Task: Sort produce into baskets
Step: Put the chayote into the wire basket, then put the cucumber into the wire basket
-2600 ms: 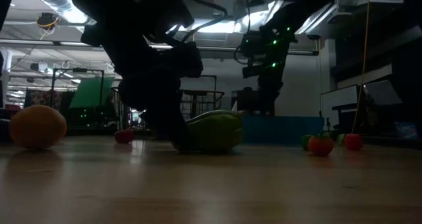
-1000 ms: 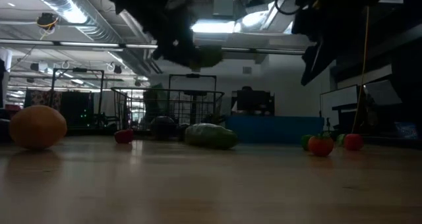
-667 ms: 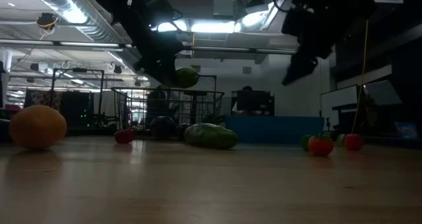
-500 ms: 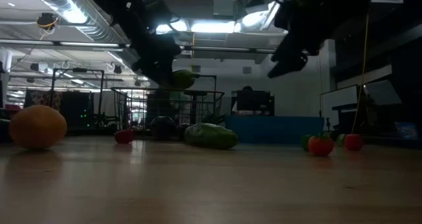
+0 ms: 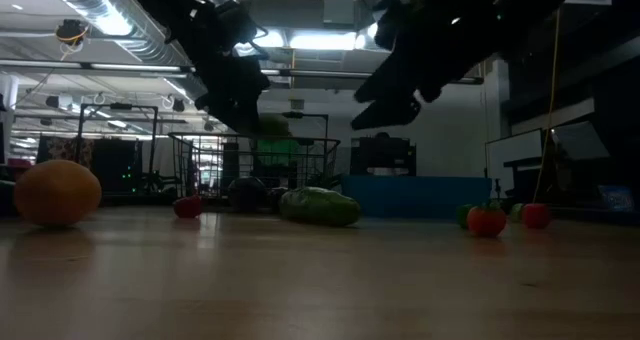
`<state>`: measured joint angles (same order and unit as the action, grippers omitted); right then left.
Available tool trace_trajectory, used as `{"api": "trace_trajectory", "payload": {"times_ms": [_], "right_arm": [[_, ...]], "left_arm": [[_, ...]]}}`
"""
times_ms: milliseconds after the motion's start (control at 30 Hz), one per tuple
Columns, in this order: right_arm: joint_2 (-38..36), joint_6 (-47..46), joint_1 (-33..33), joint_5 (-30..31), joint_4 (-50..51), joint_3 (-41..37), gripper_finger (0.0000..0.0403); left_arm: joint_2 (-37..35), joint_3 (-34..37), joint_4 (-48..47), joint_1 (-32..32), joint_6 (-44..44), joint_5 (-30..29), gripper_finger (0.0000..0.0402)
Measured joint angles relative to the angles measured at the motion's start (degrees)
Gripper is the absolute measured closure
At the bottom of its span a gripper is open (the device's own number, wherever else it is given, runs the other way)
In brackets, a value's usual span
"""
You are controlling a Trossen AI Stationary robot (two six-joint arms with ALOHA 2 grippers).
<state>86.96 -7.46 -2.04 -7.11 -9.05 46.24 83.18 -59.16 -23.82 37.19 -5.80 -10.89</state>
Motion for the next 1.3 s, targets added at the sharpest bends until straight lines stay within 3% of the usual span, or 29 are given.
{"api": "trace_trajectory", "payload": {"times_ms": [100,300,767,1000,1300], "right_arm": [[2.5,-0.2,-0.2,0.4,-1.9,0.0,0.0004],[6.7,-6.1,-0.2,8.8,-3.5,0.0,0.0004],[15.7,-16.3,1.5,10.9,-11.7,0.0,0.0004],[19.6,-16.3,1.3,17.1,-12.3,0.1,0.0004],[21.1,-16.3,1.3,12.2,-13.9,0.1,0.0004]], "left_arm": [[0.0,0.0,0.0,0.0,0.0,0.0,0.0125],[0.0,0.0,0.0,0.0,0.0,0.0,0.0096],[0.0,0.0,0.0,0.0,-0.2,0.0,0.0094],[0.0,0.0,0.0,0.0,-0.4,0.0,0.0094],[0.0,0.0,0.0,0.0,-0.4,0.0,0.0094]]}}
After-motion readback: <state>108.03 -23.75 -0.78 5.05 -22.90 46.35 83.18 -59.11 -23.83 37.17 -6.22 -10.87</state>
